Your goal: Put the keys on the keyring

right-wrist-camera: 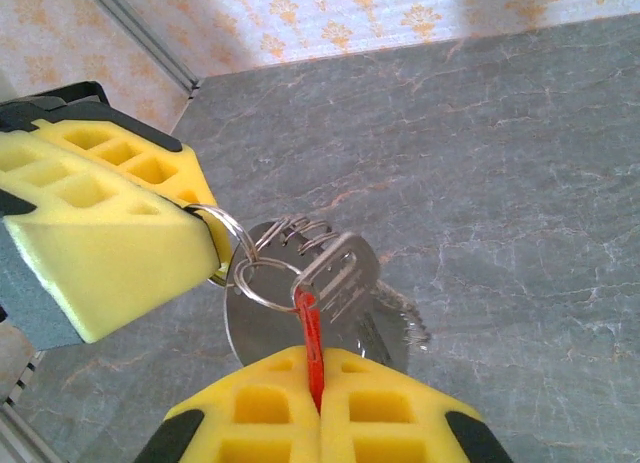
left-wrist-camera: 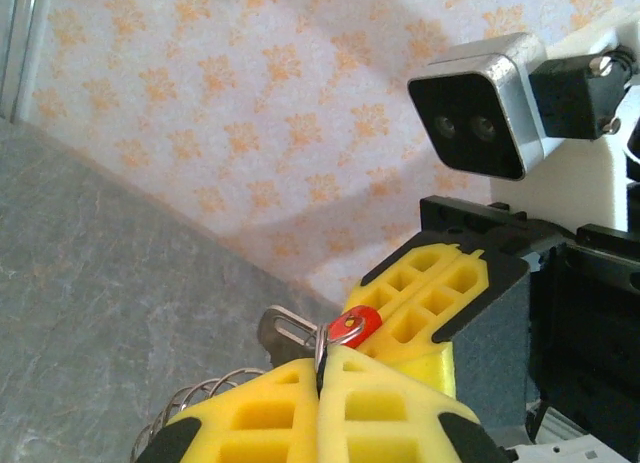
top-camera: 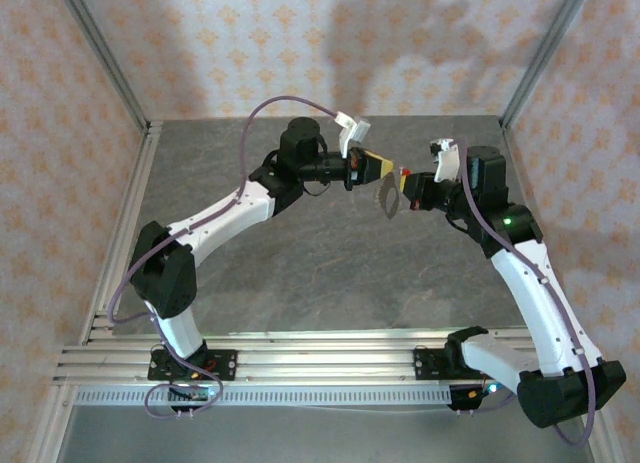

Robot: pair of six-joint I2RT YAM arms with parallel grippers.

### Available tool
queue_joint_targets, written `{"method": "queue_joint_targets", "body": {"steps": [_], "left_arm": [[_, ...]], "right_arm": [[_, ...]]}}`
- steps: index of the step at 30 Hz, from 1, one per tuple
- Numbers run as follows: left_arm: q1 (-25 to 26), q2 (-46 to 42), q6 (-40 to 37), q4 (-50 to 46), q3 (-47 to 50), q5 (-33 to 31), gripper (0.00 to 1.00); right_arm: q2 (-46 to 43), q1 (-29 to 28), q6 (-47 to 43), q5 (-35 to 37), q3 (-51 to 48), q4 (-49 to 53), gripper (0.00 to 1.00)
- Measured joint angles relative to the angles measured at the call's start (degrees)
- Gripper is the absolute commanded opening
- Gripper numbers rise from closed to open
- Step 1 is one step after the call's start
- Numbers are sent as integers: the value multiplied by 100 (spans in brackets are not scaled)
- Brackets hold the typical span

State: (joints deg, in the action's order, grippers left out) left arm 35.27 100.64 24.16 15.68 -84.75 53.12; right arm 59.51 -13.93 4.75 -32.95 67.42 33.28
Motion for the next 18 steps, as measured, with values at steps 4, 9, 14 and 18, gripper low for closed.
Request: {"method": "queue_joint_targets", "body": {"steps": [4, 9, 14, 18], "left_arm": [[0, 0, 299, 308, 74, -116, 0], [0, 0, 566, 557, 81, -227, 0], [0, 0, 717, 566, 81, -269, 0], [0, 0, 754, 575, 81, -286, 0]], "right_arm": [[35, 0, 81, -44, -7, -153, 0], [131, -63, 151, -138, -179, -431, 0], [136, -92, 162, -129, -267, -588, 0], [136, -90, 140, -103, -267, -592, 0]]}}
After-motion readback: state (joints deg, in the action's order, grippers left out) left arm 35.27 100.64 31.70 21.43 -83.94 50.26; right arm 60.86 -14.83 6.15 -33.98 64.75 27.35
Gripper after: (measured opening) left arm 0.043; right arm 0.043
